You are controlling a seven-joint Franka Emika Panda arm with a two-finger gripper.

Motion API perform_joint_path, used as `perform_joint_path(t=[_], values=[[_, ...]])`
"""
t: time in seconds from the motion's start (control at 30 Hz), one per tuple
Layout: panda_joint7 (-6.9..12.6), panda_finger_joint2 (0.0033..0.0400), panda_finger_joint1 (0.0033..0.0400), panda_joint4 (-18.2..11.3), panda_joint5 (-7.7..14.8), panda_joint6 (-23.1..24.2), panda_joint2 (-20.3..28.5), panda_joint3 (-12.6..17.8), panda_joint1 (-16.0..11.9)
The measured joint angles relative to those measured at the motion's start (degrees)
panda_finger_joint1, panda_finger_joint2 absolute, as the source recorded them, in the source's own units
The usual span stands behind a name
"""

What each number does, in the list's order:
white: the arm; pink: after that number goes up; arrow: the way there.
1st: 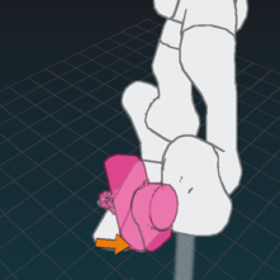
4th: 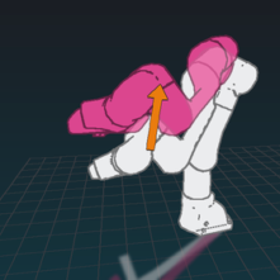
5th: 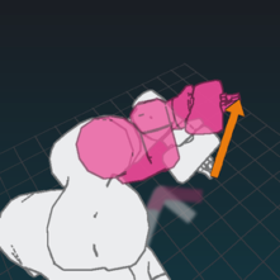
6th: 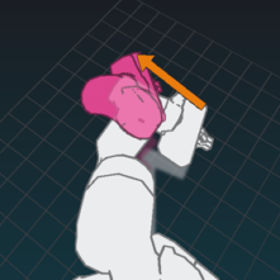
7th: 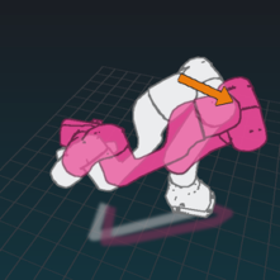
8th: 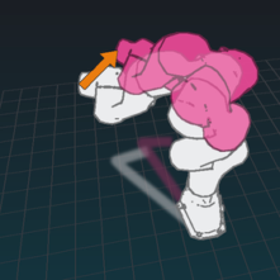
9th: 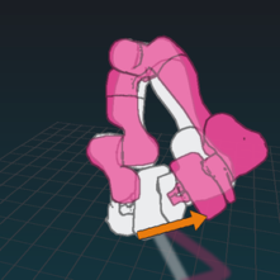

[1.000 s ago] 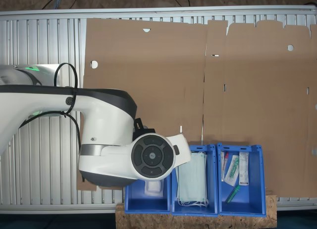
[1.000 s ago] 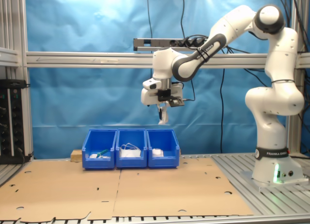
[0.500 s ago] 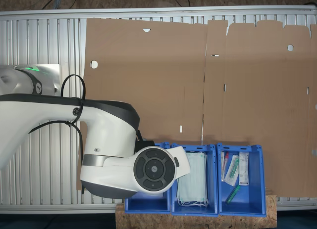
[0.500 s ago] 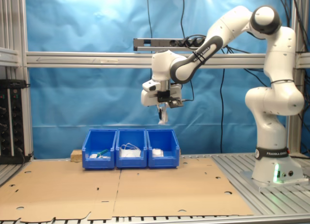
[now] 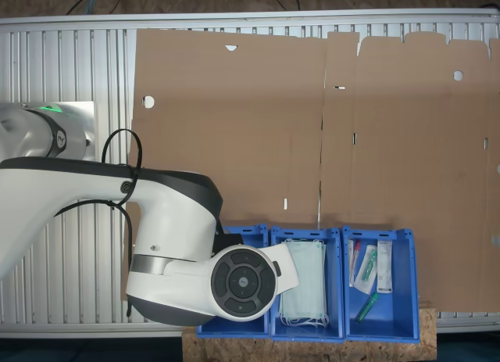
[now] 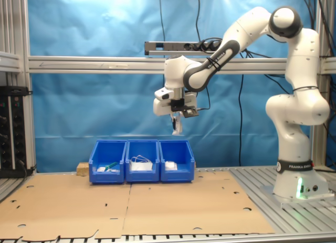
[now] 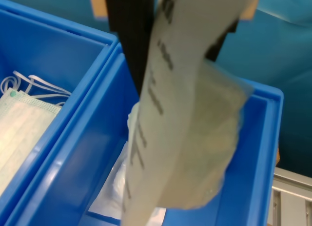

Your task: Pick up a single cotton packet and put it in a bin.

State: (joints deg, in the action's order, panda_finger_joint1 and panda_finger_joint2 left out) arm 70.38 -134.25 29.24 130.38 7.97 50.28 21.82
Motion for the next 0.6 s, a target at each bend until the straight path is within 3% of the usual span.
perform_joint_path(t=[0.37, 0.6], values=[[0.46, 0.0048, 0.0048, 0.01, -0.59, 0.07, -0.58, 0.66, 0.0], [0.66, 0.0048, 0.0048, 0.02, -3.0, 0.09, -1.95, 0.8, 0.0]])
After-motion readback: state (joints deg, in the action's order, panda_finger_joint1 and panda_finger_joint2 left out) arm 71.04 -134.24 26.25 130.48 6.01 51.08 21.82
